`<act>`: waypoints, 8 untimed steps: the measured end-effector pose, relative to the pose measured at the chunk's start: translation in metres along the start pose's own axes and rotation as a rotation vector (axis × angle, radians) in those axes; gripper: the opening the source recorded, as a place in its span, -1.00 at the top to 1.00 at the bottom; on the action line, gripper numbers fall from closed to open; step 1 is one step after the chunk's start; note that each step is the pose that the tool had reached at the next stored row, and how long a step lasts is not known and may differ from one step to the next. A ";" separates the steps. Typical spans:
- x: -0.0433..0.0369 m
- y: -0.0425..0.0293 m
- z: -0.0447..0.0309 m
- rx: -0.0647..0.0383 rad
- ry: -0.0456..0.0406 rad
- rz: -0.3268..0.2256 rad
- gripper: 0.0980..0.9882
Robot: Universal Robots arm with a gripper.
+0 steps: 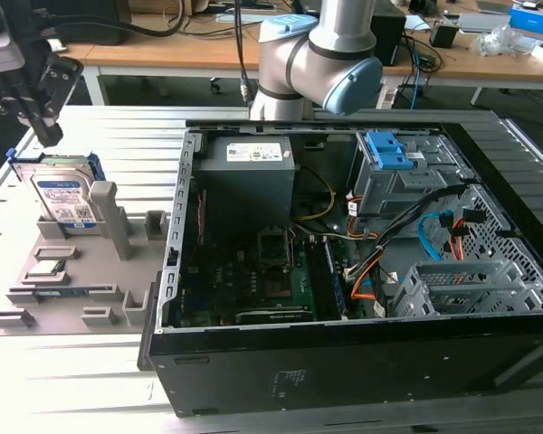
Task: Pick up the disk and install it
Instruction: 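Reach for the disk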
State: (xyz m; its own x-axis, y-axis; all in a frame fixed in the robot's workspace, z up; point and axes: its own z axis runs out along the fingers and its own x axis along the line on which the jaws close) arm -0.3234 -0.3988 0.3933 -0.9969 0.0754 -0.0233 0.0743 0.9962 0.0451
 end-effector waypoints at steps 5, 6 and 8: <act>0.0137 -0.0010 -0.0004 0.000 0.0000 0.000 0.98; 0.0155 -0.0012 -0.0004 0.000 0.0001 0.000 0.98; 0.0216 -0.0016 -0.0006 0.000 0.0001 0.000 0.98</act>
State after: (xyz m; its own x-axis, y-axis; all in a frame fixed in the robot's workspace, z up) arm -0.3451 -0.3988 0.3933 -0.9969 0.0753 -0.0233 0.0742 0.9962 0.0451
